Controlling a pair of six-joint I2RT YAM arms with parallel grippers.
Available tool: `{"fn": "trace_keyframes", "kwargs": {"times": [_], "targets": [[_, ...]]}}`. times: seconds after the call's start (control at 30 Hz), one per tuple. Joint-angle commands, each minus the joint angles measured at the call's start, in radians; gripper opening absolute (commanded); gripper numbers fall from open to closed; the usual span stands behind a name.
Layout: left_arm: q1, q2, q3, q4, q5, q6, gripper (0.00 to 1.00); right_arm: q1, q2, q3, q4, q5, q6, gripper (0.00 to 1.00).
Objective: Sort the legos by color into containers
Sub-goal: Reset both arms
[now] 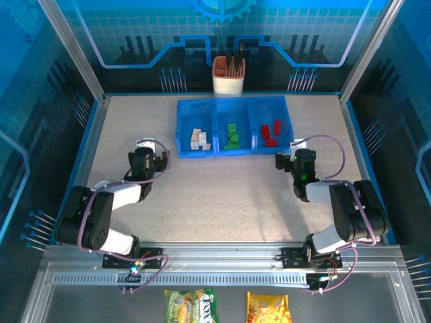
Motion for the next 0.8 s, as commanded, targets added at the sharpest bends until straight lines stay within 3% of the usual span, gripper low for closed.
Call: {"fn": "trace_keyframes", "kwargs": {"times": [0.0, 0.07, 0.13, 0.2, 0.6, 0.77], "targets": [[0.054, 0.063, -0.047, 0.281, 0.109, 0.028, 0.99, -0.016, 0.003, -0.026, 0.18, -0.081, -0.016, 1.0], [0.098, 0.066, -0.075, 0.311, 0.182, -0.008, 0.99, -0.03, 0.052, -0.05, 0.286, -0.095, -0.014, 1.0], [0.111, 0.111, -0.097, 0.409, 0.204, -0.011, 0.99, -0.033, 0.031, -0.028, 0.202, -0.113, -0.01, 1.0], [0.113, 0.098, -0.071, 0.336, 0.222, -0.014, 0.99, -0.035, 0.037, -0.021, 0.201, -0.114, -0.01, 1.0], [0.109, 0.102, -0.074, 0.349, 0.207, -0.008, 0.99, -0.034, 0.038, -0.025, 0.209, -0.12, -0.014, 1.0], [0.109, 0.101, -0.073, 0.349, 0.208, -0.009, 0.99, -0.05, 0.038, -0.014, 0.187, -0.195, -0.022, 1.0]]}}
